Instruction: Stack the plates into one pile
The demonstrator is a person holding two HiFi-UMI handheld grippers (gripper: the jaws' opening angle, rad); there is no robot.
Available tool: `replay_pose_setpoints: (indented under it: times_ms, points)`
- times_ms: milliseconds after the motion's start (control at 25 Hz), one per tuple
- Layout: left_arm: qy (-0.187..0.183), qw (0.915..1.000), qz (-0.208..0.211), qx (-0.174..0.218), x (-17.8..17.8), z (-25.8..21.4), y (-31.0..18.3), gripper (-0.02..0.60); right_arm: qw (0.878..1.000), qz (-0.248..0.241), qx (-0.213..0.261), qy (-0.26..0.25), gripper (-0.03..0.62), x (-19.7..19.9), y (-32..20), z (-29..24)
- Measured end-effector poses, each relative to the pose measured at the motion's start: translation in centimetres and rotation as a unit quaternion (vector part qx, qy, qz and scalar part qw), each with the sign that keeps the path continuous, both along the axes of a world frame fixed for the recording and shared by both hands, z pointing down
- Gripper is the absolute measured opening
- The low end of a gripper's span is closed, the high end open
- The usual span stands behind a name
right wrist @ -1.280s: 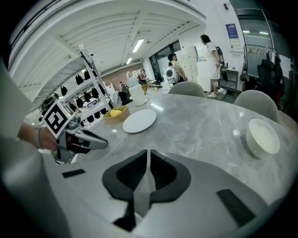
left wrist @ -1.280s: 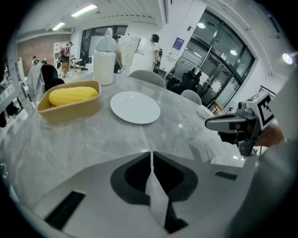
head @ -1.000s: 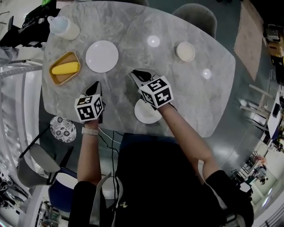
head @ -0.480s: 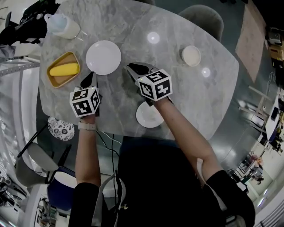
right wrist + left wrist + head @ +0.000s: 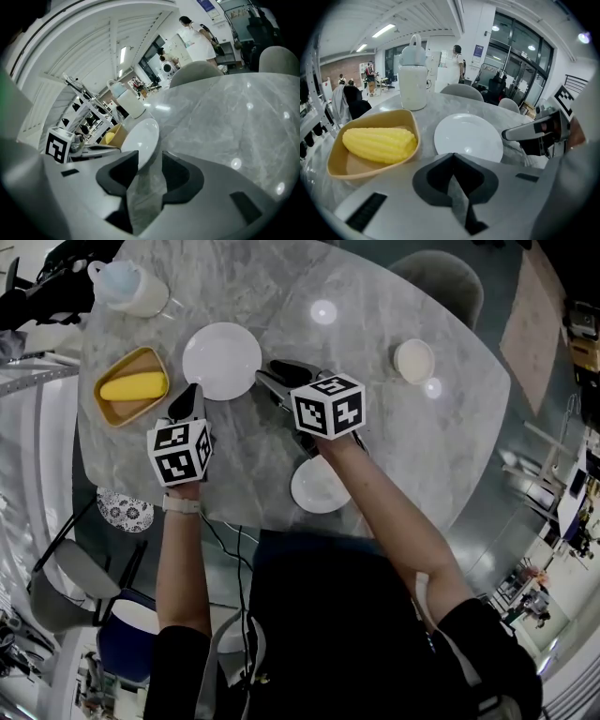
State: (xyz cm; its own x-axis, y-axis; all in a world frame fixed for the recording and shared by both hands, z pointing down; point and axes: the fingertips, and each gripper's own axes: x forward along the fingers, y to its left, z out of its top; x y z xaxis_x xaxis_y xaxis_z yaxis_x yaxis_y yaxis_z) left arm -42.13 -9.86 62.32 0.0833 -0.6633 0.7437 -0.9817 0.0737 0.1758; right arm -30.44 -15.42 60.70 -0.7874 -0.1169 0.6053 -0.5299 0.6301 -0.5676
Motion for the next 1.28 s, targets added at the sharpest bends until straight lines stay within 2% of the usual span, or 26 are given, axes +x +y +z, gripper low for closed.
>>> replay_pose_setpoints:
  times_ms: [120,600,800,960,1280]
  points:
    - [0.004,1.0,0.006,-0.006,0.2,0.5,0.2,0.01,1.0,0.001,-0.01,-0.006,0.163,-0.6,0.0,0.2]
    - [0.006,0.9999,0.011,0.009,0.6,0.6,0.1,0.01,0.999,-0.005,-0.017,-0.035,0.163,-3.0,0.1,-0.2]
    - [0.014,0.9998,0.005,0.015,0.4,0.6,0.2,0.009,0.999,0.003,-0.034,-0.043,0.128,-3.4,0.1,-0.2]
    - [0.018,0.9997,0.01,0.016,0.5,0.6,0.1,0.009,0.999,0.01,-0.037,-0.029,0.073,-2.8,0.0,0.0]
    - [0.018,0.9997,0.013,0.007,0.9,0.7,0.4,0.01,0.998,0.022,-0.042,-0.039,0.055,-2.2,1.0,-0.8]
